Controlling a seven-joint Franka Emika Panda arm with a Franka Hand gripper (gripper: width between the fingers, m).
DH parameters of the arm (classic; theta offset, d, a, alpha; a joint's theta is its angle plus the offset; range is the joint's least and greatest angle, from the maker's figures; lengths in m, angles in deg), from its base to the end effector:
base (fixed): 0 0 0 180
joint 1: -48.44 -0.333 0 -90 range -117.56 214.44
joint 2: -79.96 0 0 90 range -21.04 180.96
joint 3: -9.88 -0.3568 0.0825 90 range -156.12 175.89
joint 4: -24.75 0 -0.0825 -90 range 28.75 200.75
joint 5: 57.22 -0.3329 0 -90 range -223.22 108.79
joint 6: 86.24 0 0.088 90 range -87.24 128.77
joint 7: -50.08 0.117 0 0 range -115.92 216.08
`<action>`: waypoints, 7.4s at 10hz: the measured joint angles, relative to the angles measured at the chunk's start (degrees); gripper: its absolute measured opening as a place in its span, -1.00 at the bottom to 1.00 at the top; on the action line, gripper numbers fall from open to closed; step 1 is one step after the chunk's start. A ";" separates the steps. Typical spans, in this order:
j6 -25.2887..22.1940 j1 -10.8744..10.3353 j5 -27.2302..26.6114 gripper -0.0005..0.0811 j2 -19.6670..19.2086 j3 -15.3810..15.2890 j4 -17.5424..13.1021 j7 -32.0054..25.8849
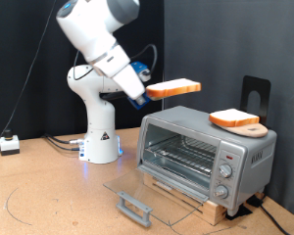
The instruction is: Make a piece of toast with the oven
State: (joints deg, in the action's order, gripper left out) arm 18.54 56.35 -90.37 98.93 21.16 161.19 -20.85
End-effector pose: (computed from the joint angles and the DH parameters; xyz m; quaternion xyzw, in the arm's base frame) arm 0.3569 -0.0787 0.4972 -0.8908 -0.3262 -0.1289 0.2890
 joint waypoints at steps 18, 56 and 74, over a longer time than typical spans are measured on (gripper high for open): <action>5.31 3.37 0.44 -0.01 -16.33 6.57 -0.53 -13.78; 26.94 -6.03 15.04 -0.01 -10.99 -13.76 10.99 -4.46; 26.58 -3.85 15.91 -0.01 -7.72 -13.11 13.98 -1.68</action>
State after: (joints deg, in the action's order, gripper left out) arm 45.12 52.50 -74.46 91.21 8.05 175.16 -22.53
